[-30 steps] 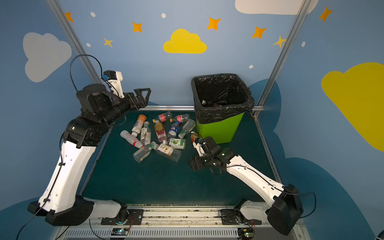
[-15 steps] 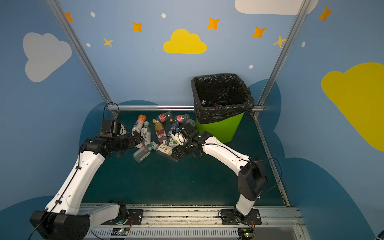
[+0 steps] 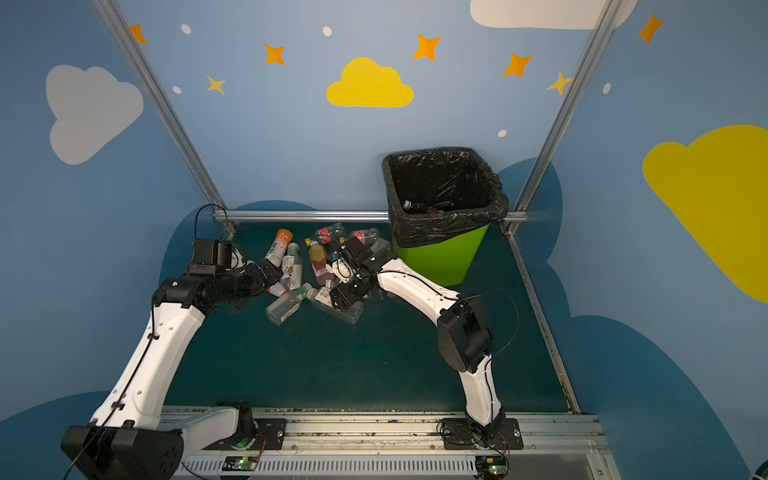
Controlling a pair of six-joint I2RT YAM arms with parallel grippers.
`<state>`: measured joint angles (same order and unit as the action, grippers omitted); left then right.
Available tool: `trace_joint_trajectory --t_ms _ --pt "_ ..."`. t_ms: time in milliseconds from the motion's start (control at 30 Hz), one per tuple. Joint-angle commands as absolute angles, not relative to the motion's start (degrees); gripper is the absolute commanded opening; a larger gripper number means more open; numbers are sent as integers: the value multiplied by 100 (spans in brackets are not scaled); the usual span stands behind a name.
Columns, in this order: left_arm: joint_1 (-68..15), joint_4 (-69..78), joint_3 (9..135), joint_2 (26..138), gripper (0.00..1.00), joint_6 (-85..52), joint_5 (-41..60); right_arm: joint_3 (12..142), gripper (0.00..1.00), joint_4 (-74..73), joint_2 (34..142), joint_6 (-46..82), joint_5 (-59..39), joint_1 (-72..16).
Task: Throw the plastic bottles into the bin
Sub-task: 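Grasp the clear oolong-tea bottle with right gripper while left arm returns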
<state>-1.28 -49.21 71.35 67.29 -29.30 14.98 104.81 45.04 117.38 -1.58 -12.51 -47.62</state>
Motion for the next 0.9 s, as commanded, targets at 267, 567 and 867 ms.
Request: trace_joint_trajectory --t_ms 267,567,867 --pt "113 -4843 6987 6688 100 -2760 2010 11723 87 5334 12819 -360 -1108 -4821" --pt "383 -4765 6961 6739 100 -2727 2283 12274 92 5485 13395 -351 -796 -4834" --pt "604 -4790 6997 6764 100 -2646 2407 12648 92 5617 13792 -324 -1003 -4884"
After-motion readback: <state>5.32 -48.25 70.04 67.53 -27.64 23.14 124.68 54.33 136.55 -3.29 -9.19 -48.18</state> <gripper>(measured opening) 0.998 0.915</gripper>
